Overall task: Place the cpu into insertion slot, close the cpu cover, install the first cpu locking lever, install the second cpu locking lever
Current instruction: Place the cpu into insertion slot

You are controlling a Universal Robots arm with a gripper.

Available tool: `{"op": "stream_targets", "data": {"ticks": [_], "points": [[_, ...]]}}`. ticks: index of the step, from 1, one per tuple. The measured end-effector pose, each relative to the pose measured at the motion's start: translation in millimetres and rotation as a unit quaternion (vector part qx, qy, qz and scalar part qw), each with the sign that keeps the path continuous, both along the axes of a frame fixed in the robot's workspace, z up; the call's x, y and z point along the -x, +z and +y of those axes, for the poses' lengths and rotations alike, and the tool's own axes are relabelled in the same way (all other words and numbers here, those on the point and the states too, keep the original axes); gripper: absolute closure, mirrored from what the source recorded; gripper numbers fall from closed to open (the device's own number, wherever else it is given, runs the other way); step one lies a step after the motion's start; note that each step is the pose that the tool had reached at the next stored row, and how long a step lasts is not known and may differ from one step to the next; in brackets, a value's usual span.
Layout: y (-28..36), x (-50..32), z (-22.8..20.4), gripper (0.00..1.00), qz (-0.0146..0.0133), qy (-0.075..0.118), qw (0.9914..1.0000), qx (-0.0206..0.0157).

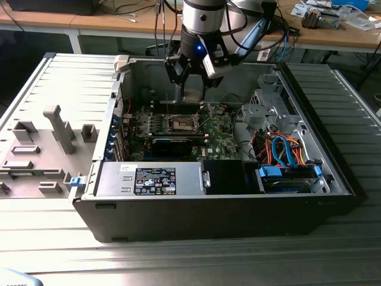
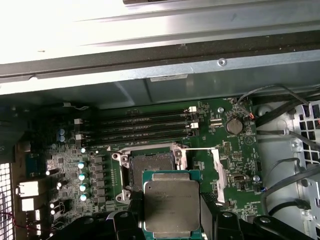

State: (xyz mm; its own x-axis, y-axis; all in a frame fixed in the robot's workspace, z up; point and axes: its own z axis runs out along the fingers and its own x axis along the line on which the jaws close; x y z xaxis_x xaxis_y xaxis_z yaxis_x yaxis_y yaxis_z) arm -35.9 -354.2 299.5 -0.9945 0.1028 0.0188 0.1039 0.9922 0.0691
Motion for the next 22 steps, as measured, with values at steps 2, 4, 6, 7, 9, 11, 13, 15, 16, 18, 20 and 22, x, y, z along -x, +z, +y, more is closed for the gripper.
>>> {"op": "stream_targets", "data": {"ticks": [2, 4, 6, 7, 9, 11, 13, 15, 16, 18, 20, 22], "points": [[-2.2, 0.0, 0.0, 0.46, 0.0, -0.002, 1.0, 0.0], [-2.2, 0.0, 0.0, 0.46, 0.0, -0.002, 1.0, 0.0001], [-2.3, 0.0, 0.0, 0.46, 0.0, -0.002, 1.0, 0.0], [-2.3, 0.0, 0.0, 0.46, 0.0, -0.002, 1.0, 0.0], [-2.3, 0.0, 0.0, 0.46, 0.0, -0.008, 0.99997, 0.0], [-2.4, 0.0, 0.0, 0.46, 0.0, -0.016, 0.99986, 0.0], [-2.4, 0.0, 0.0, 0.46, 0.0, -0.025, 0.99969, 0.0], [-2.5, 0.0, 0.0, 0.46, 0.0, -0.03, 0.99955, 0.0], [-2.5, 0.0, 0.0, 0.46, 0.0, -0.032, 0.9995, 0.0], [-2.5, 0.0, 0.0, 0.46, 0.0, -0.035, 0.99937, 0.0], [-2.6, 0.0, 0.0, 0.46, 0.0, -0.038, 0.99928, 0.0], [-2.5, 0.0, 0.0, 0.46, 0.0, -0.04, 0.9992, 0.0]]}}
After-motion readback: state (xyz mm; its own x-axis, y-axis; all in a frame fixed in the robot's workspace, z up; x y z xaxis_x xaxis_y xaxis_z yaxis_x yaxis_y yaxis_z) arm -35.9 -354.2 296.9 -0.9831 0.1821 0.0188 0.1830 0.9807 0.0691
